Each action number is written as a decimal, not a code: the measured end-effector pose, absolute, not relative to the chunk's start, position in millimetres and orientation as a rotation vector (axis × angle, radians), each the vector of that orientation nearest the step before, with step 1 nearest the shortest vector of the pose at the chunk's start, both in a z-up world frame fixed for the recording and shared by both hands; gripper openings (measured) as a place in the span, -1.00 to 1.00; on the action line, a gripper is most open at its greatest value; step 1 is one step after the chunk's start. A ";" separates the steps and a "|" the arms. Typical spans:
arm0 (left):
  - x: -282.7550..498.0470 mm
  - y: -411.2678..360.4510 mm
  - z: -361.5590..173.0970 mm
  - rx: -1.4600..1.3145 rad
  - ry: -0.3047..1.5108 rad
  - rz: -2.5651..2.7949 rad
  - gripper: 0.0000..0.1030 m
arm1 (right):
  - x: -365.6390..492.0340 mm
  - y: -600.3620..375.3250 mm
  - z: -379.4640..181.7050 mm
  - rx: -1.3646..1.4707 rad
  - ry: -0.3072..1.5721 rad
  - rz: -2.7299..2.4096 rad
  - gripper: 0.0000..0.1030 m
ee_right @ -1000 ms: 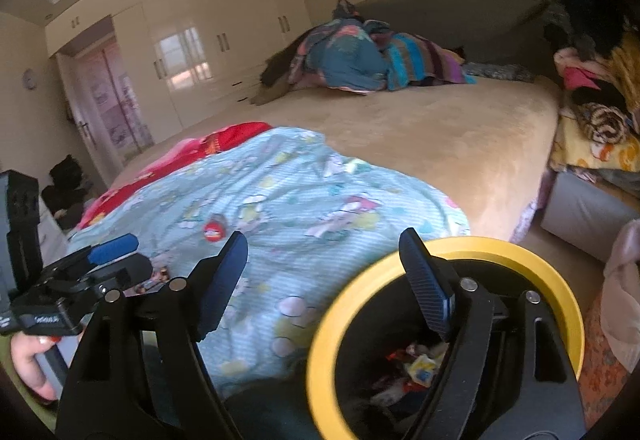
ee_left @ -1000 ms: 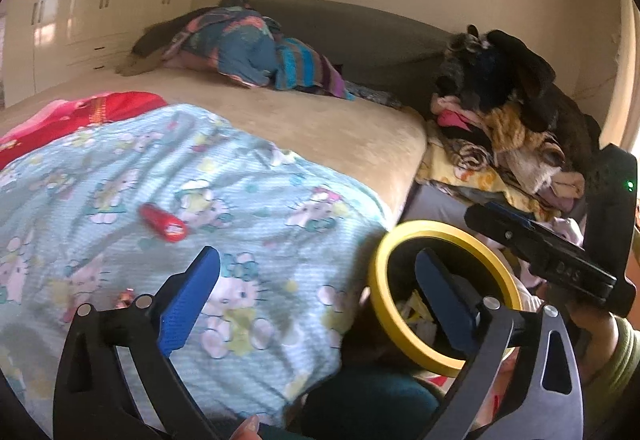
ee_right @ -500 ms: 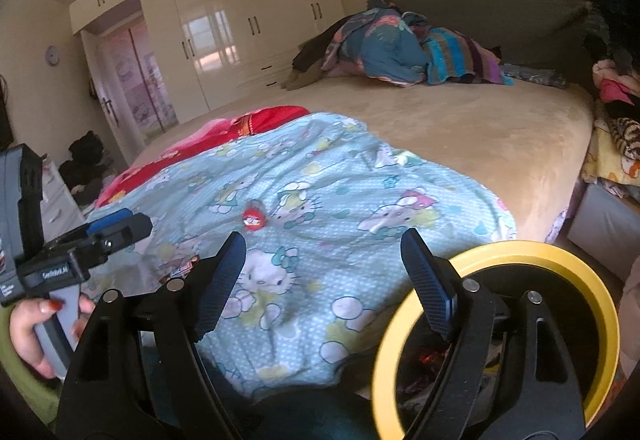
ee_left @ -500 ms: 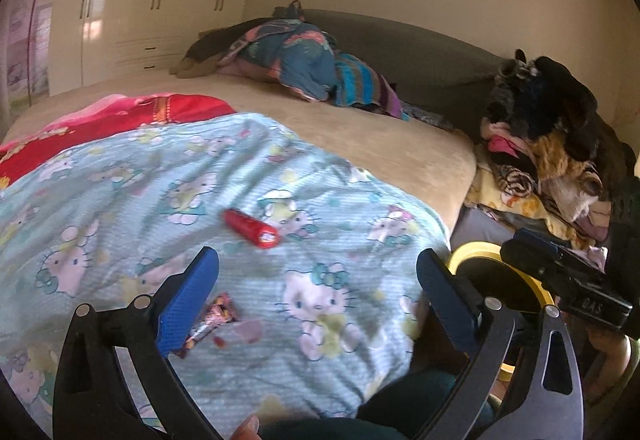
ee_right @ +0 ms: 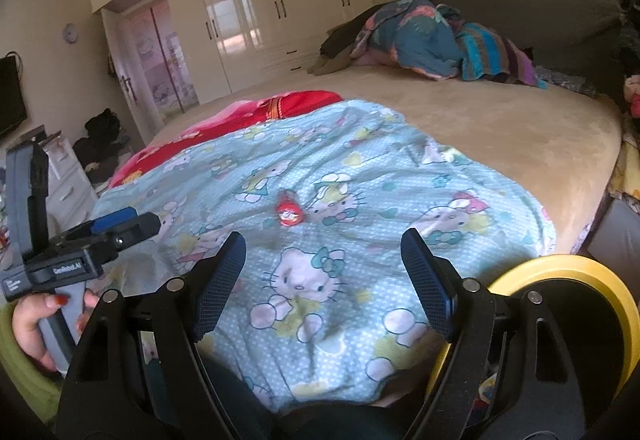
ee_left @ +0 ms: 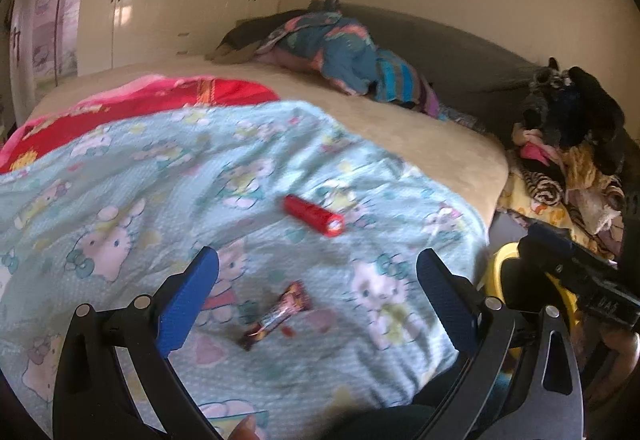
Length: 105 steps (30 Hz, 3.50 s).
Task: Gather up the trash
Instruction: 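Move both tools back over the red candy tube and chocolate bar, then grasp the red candy tube with the right tool while the left tool grasps the chocolate bar, then carry the red candy tube and chocolate bar over the bin with both tools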
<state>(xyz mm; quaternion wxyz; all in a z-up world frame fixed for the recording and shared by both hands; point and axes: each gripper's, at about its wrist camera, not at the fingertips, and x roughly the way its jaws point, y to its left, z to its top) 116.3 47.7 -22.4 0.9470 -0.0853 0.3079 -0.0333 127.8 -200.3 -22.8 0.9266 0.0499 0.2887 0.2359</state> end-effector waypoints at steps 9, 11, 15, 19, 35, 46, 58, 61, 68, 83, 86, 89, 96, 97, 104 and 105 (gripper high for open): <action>130.8 74.0 -71.4 -0.193 0.770 -0.105 0.70 | 162.7 -159.7 -34.7 0.067 0.651 0.547 0.39; 133.3 72.5 -80.6 -0.186 0.796 -0.120 0.55 | 175.0 -148.8 -40.5 0.054 0.668 0.553 0.39; 138.4 69.4 -96.0 -0.189 0.834 -0.152 0.34 | 197.0 -127.1 -53.7 0.019 0.703 0.564 0.39; 143.1 69.2 -114.5 -0.183 0.875 -0.165 0.06 | 218.1 -107.6 -66.4 -0.020 0.738 0.568 0.39; 144.3 91.4 -130.6 -0.294 0.873 -0.164 -0.62 | 279.3 -47.9 -111.3 -0.146 0.831 0.556 0.27; 142.0 88.6 -122.3 -0.316 0.859 -0.190 -0.66 | 279.1 -55.8 -118.2 -0.086 0.823 0.559 -0.49; 133.9 64.1 -81.4 -0.295 0.775 -0.247 -0.66 | 216.8 -134.4 -79.2 0.079 0.718 0.579 -0.49; 131.5 54.5 -71.0 -0.285 0.757 -0.269 -0.66 | 207.1 -154.3 -72.0 0.104 0.700 0.563 -0.49; 125.6 26.5 -51.2 -0.243 0.726 -0.327 -0.67 | 181.1 -199.8 -58.1 0.141 0.661 0.514 -0.49; 115.0 -26.5 -30.8 -0.146 0.703 -0.420 -0.67 | 139.1 -278.2 -52.5 0.159 0.622 0.406 -0.49; 112.4 -36.2 -28.8 -0.133 0.701 -0.436 -0.67 | 129.4 -293.0 -53.6 0.169 0.619 0.379 -0.49; 110.1 -47.7 -27.7 -0.114 0.701 -0.453 -0.67 | 121.3 -305.2 -54.9 0.171 0.617 0.355 -0.49; 102.0 -69.6 -24.8 -0.086 0.701 -0.490 -0.67 | 109.6 -326.1 -57.0 0.166 0.624 0.317 -0.49; 100.6 -73.7 -24.3 -0.078 0.700 -0.498 -0.67 | 107.3 -328.9 -57.6 0.164 0.625 0.312 -0.49; 93.8 -96.5 -25.2 -0.038 0.706 -0.541 -0.67 | 95.7 -347.3 -58.8 0.161 0.623 0.270 -0.49; 92.7 -100.3 -25.4 -0.030 0.707 -0.547 -0.67 | 95.3 -349.7 -58.9 0.162 0.624 0.265 -0.49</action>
